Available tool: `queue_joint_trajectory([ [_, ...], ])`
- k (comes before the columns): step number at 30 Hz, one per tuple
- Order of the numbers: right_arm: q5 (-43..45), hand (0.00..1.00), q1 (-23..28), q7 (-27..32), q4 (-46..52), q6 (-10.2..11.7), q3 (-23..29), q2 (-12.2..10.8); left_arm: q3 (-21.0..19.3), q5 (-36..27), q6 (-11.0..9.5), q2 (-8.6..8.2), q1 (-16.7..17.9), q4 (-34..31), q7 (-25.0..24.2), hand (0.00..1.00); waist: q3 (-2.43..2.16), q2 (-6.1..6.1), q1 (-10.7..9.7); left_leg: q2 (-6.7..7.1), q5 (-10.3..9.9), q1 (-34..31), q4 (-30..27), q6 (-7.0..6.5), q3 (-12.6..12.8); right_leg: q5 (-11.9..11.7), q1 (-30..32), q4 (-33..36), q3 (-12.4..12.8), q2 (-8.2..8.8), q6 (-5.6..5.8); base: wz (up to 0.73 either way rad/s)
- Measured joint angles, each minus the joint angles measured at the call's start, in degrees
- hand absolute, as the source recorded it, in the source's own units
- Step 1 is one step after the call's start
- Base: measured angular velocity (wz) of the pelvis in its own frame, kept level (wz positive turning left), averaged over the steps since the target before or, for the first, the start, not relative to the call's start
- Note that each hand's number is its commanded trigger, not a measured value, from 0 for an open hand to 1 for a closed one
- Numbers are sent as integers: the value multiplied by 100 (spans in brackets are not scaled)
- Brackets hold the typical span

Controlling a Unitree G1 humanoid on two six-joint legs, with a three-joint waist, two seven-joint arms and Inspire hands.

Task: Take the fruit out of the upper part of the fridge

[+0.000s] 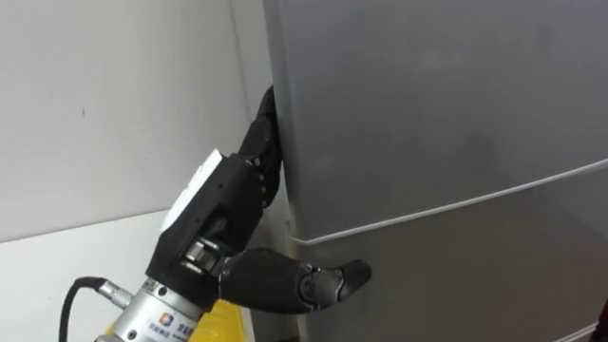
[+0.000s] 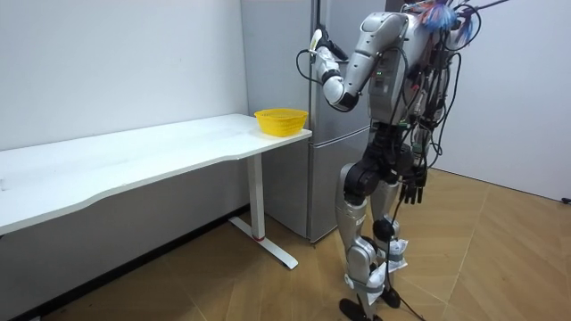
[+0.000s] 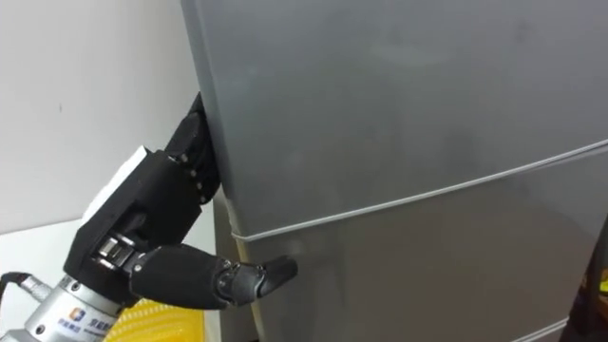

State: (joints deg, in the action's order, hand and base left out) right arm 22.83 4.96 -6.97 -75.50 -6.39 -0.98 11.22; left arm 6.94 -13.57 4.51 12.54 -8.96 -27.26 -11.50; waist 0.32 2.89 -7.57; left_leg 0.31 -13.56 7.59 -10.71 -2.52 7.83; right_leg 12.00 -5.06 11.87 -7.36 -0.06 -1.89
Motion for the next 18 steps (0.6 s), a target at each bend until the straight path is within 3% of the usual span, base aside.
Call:
queue_joint_trajectory([
  [1,0,0,1,3,0,0,0,-1,0,0,9,-4,0,0,-9,100,-3,-5,0,0,0,2,0,0,0,0,0,-1,-2,0,0,0],
  [5,-2,0,7,19,0,-4,-2,-2,-25,0,25,-15,0,18,-8,100,-20,-45,8,-1,0,7,-2,0,-1,0,-4,-11,-33,7,0,3],
  [6,-2,0,6,43,0,-2,-3,-3,-75,0,25,-21,0,30,24,96,-18,-50,17,-1,0,6,-2,0,-2,0,-5,-13,-48,10,0,7],
  [7,-1,0,5,55,0,-2,-3,-3,-128,0,26,-29,1,40,41,64,-16,-52,21,0,0,5,-2,0,-2,0,-6,-13,-54,12,0,6],
  [8,-1,0,1,68,1,-3,-10,-2,-211,0,27,-11,1,55,56,52,-16,-55,39,0,0,5,-2,0,-2,0,-4,-12,-58,14,0,3],
  [9,0,0,-13,79,0,-3,-18,-2,-210,1,26,0,1,60,68,32,-16,-56,45,1,0,5,-3,0,-2,0,-2,-12,-59,15,1,0],
  [10,-1,0,-22,83,0,-1,-22,-3,-226,3,26,-18,1,63,88,0,-15,-56,46,1,0,5,-3,0,-2,0,-2,-12,-59,16,1,0],
  [18,-23,0,-57,151,-1,0,-174,-3,-147,-57,25,-27,20,84,22,0,-14,-56,59,2,0,0,-13,0,-6,1,-10,-17,-69,18,1,0],
])
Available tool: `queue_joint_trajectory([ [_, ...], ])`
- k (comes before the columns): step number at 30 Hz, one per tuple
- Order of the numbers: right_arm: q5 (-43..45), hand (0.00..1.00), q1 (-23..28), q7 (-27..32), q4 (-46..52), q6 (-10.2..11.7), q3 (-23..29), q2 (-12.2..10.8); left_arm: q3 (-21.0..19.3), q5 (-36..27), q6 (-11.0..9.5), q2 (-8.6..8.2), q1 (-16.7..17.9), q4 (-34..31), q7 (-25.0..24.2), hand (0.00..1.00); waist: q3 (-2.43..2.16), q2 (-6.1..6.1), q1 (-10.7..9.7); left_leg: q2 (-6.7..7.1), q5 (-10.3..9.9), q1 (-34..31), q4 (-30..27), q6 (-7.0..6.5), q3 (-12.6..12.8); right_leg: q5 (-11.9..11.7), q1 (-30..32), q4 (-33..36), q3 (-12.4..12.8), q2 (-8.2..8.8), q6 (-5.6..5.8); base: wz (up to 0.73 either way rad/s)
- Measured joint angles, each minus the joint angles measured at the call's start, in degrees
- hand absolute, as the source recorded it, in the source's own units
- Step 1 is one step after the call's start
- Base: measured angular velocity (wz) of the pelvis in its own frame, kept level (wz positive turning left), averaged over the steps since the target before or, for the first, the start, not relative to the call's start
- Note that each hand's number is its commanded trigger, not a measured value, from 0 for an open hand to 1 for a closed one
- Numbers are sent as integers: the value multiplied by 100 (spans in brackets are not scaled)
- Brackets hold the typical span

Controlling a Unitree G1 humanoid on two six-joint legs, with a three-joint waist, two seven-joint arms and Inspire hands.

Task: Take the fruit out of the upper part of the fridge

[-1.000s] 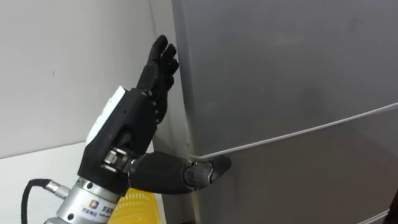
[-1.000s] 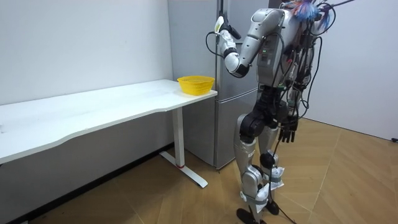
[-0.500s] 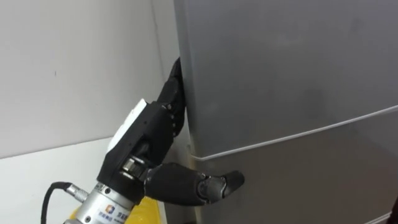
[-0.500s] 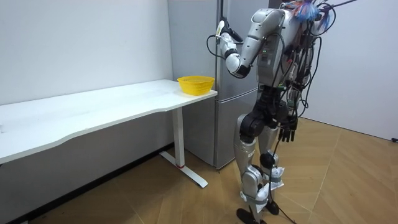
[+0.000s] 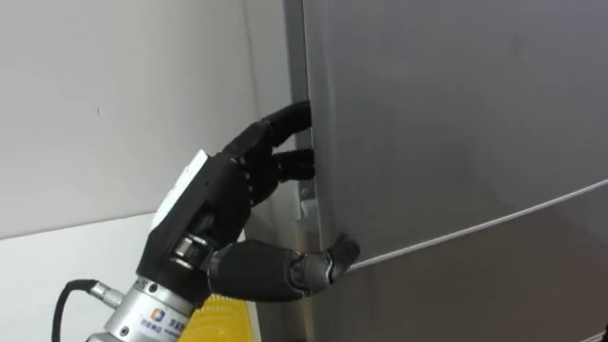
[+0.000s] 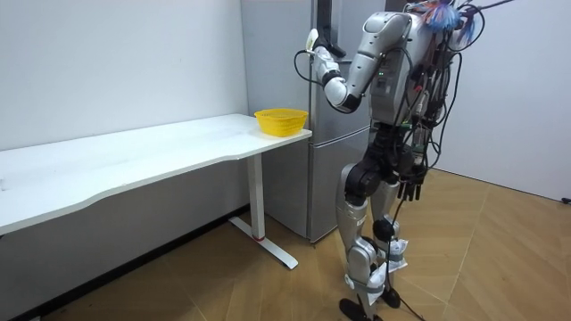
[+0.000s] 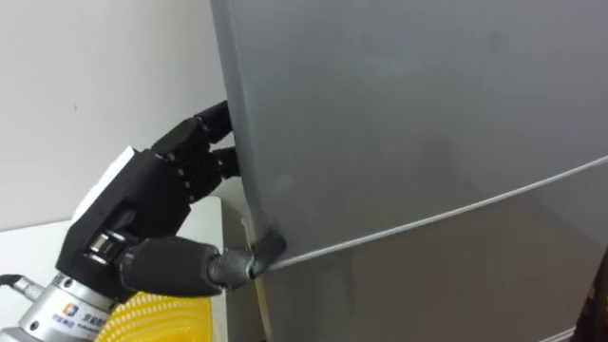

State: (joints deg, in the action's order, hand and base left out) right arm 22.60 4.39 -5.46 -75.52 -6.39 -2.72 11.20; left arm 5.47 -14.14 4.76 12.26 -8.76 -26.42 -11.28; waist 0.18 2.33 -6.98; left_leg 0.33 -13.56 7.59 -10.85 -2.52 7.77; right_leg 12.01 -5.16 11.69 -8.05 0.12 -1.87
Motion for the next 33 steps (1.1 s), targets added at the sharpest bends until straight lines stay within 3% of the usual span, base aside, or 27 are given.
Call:
queue_joint_trajectory([
  [11,-23,0,-2,-21,0,1,-55,-2,129,-154,1,3,0,0,-192,0,-1,4,77,0,0,-13,-8,0,2,0,24,2,3,1,0,0],
  [18,10,0,-55,-97,0,9,-53,-1,382,-147,5,15,-1,0,-346,0,-2,4,-63,-5,0,-18,-1,0,-2,0,7,16,11,-7,-1,0],
  [33,-241,0,-130,-89,-163,169,-55,37,487,-339,2,51,-4,-15,-297,0,4,-4,-91,-3,0,-11,9,0,11,0,38,-10,17,-4,0,0],
])
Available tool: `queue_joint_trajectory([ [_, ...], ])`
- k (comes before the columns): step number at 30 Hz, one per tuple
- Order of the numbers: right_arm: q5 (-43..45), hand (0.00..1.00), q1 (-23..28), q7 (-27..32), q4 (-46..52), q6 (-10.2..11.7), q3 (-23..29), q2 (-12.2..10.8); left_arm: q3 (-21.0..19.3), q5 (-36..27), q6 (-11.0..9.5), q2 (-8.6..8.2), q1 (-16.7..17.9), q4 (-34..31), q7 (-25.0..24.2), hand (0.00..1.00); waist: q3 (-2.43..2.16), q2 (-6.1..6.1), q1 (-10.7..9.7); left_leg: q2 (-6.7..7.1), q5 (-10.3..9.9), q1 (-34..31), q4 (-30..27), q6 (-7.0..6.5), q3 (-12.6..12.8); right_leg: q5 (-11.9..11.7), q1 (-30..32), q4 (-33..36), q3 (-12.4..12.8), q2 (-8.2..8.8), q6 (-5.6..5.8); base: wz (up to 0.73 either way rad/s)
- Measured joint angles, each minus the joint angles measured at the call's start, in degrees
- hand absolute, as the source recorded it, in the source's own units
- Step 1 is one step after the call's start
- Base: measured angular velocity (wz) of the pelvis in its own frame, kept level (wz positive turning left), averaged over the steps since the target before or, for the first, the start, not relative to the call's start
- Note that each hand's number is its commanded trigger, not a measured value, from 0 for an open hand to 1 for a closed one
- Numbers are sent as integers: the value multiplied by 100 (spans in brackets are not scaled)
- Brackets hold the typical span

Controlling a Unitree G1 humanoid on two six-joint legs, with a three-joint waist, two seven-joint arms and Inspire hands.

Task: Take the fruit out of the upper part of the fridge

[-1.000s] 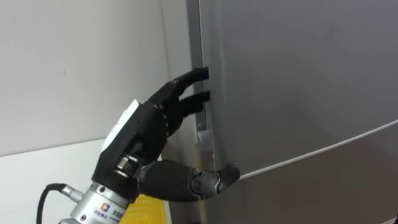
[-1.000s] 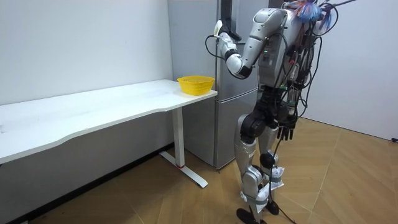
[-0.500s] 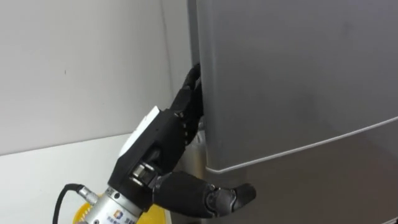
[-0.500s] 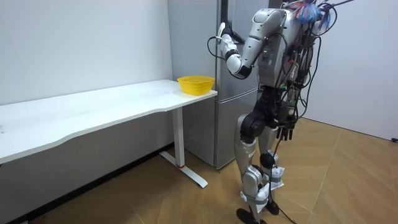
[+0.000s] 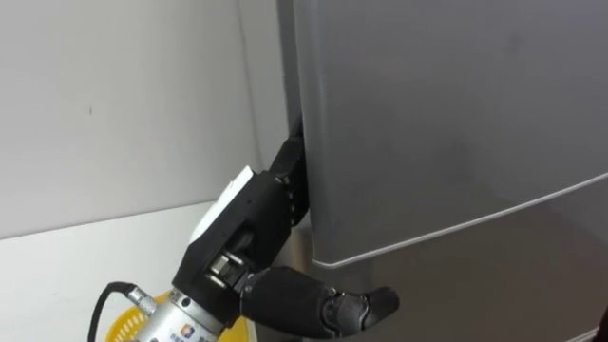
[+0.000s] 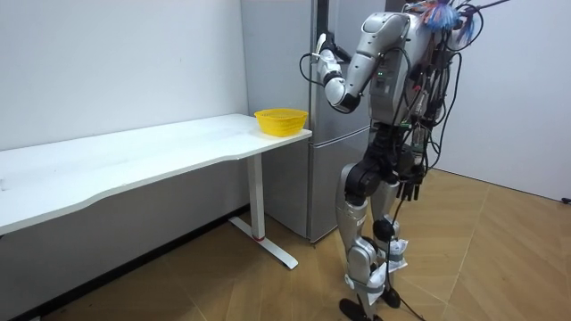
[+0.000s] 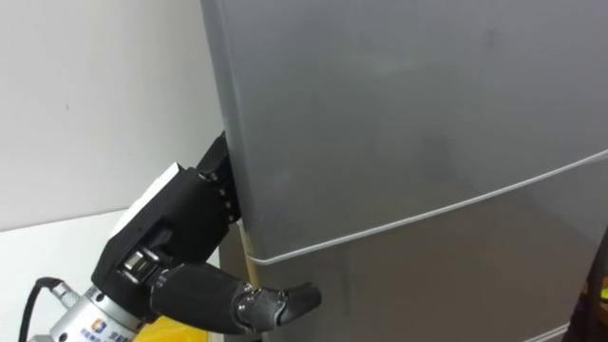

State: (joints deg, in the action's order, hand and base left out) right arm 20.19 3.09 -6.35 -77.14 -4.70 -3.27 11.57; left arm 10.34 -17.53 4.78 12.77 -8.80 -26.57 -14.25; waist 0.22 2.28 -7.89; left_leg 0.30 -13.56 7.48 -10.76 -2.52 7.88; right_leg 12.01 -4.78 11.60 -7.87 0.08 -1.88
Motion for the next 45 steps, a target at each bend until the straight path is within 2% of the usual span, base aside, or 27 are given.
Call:
queue_joint_trajectory([
  [11,-74,0,0,-11,-177,-19,4,85,-25,-99,-7,-18,-102,0,12,0,10,55,-14,0,0,-25,1,0,58,-5,40,0,52,-2,8,-1],
  [17,8,0,-10,-81,-176,-36,16,108,-23,-117,-7,-53,-166,0,-4,0,10,76,-127,-5,0,-94,1,0,162,-46,69,-39,78,-2,38,1],
  [25,96,0,-10,-262,-149,-34,32,118,19,-902,-7,29,-166,4,-33,0,10,92,-297,-2,-1,-105,3,-2,334,-113,7,-107,110,16,81,-1],
  [31,85,0,-41,-283,-123,-41,32,123,239,-1226,-56,34,-166,2,-55,0,4,101,-381,-6,-6,-105,50,-10,433,-122,24,-98,161,11,97,-2],
  [35,32,0,-54,-322,-83,-40,27,131,454,-1228,-57,51,-206,1,-164,0,-32,160,-469,-29,-18,-99,90,-30,503,-131,66,-90,218,-18,87,-8],
  [45,-58,0,-74,-376,-80,-31,21,163,873,-1446,-66,151,-507,-46,-639,0,-25,171,-516,-48,-18,-95,103,-30,651,-144,187,-98,309,-37,77,-7],
])
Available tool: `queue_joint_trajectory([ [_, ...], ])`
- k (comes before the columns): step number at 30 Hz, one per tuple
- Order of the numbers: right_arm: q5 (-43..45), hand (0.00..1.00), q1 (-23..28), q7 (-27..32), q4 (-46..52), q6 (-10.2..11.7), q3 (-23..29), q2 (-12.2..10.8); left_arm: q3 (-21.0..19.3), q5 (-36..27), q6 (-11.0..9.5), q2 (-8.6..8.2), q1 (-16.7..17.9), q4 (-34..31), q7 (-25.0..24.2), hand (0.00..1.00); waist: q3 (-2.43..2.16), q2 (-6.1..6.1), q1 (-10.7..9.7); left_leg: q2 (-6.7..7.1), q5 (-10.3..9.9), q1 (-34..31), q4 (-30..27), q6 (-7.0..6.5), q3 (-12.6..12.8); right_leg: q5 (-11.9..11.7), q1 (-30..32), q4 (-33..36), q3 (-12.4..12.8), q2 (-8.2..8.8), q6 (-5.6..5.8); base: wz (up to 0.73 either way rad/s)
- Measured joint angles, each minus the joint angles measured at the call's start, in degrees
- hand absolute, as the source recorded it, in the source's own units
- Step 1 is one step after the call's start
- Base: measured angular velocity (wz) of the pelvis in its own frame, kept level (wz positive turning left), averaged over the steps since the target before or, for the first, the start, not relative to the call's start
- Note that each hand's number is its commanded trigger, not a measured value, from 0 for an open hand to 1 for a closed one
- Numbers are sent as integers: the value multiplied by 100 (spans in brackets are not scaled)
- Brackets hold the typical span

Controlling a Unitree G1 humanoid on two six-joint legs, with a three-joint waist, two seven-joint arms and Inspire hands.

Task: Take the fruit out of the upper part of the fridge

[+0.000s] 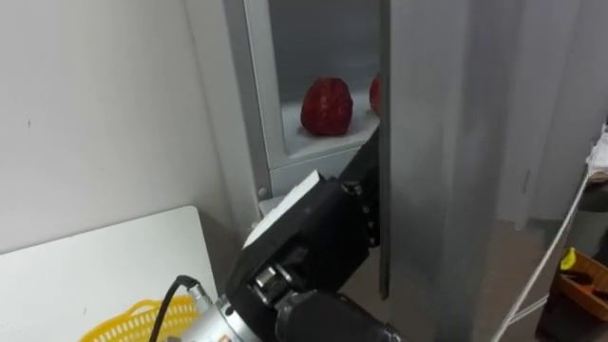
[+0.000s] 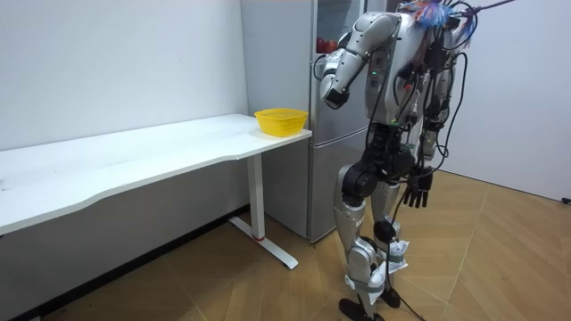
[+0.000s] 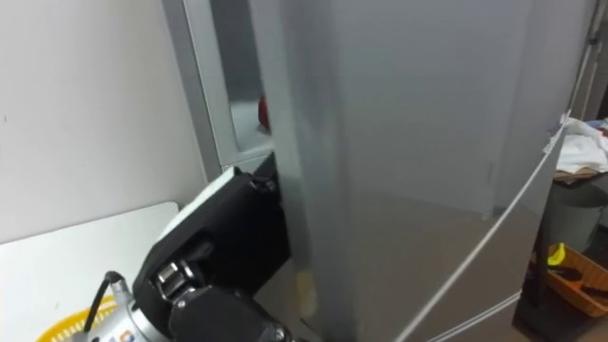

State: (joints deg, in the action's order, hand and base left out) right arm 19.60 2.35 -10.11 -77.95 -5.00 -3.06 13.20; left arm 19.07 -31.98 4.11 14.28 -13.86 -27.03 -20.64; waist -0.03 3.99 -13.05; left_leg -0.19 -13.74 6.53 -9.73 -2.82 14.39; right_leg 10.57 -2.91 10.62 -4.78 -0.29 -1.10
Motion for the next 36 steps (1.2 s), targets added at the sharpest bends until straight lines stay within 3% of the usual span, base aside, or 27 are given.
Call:
queue_joint_trajectory([
  [13,-92,0,-55,83,4,0,49,29,99,-141,-32,-6,-69,3,-126,0,12,23,-160,-9,-2,-31,24,-3,142,-43,88,4,152,-26,18,-6],
  [20,-157,0,-124,82,7,9,52,77,273,-234,-33,-3,-485,131,-267,0,39,88,-256,-11,-11,-98,9,-18,199,-69,94,7,160,-20,29,-3],
  [27,-246,0,-146,134,6,16,52,93,419,-233,-33,-7,-854,152,-373,0,34,124,-342,-19,-10,-85,-18,-17,285,-67,127,3,198,-20,26,-4],
  [36,-257,0,-169,119,36,1,48,171,479,-232,-27,-12,-933,154,-380,0,40,111,-485,-26,-10,-68,-63,-16,394,-65,192,15,322,-29,26,-8],
])
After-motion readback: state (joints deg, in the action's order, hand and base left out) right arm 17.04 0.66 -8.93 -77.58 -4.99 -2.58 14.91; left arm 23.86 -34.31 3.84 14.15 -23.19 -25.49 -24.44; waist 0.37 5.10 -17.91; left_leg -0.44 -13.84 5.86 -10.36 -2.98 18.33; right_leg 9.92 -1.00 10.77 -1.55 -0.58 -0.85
